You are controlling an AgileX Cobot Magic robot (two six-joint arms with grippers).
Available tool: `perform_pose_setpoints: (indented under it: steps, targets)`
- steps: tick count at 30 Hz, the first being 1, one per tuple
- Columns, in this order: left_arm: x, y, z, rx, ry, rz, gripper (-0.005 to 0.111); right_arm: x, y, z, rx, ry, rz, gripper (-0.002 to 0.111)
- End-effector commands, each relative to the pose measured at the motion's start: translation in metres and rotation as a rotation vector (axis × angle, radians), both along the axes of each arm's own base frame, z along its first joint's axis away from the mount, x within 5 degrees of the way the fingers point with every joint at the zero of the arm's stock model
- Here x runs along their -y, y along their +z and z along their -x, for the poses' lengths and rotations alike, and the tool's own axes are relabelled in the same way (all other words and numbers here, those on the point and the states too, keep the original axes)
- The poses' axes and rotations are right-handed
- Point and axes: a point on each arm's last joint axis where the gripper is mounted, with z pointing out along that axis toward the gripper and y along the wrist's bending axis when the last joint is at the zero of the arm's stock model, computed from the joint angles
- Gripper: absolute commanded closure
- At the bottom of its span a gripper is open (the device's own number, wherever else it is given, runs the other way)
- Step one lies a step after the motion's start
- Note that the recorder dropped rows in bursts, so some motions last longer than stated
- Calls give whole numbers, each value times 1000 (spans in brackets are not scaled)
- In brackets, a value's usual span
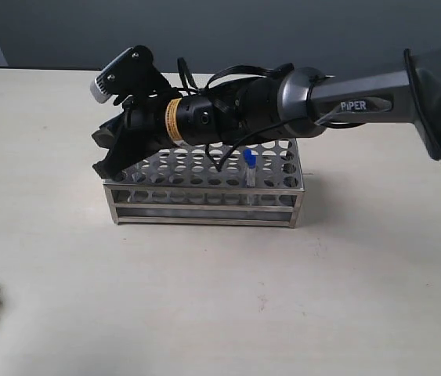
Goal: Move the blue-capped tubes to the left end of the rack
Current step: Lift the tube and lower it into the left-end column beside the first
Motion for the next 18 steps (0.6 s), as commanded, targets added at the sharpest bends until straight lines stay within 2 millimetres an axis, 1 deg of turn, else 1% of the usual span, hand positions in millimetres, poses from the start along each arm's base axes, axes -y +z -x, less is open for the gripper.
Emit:
perform_pose_setpoints:
  steps: [1, 3, 5, 7, 9, 11, 12, 15, 18]
  targets:
    - [0, 2, 0, 10, -6, 5, 106, 2, -2, -5, 8, -30, 18, 108]
    - [0, 2, 0, 10, -6, 5, 106, 2, -2, -5, -3, -36, 14, 107]
    - [0, 2, 0, 10, -6, 5, 106, 2, -2, -4, 4, -29, 21, 100]
    - [0, 2, 0, 10, -6, 5, 106, 2, -2, -4, 5, -20, 19, 89]
    - [0, 2, 0, 10, -6, 5, 106, 2, -2, -4, 8, -16, 24, 75]
    - [0, 2, 0, 10, -6, 5, 106, 2, -3, -4, 12, -14, 32, 66]
    - [0, 2, 0, 10, -6, 5, 106, 2, -3, -4, 9, -17, 33, 64]
    - [0, 2, 0, 10, -6, 5, 106, 3, -1, -4, 5, -28, 33, 63]
    - [0, 2, 0, 10, -6, 5, 106, 7, 17, -7, 47, -78, 34, 63]
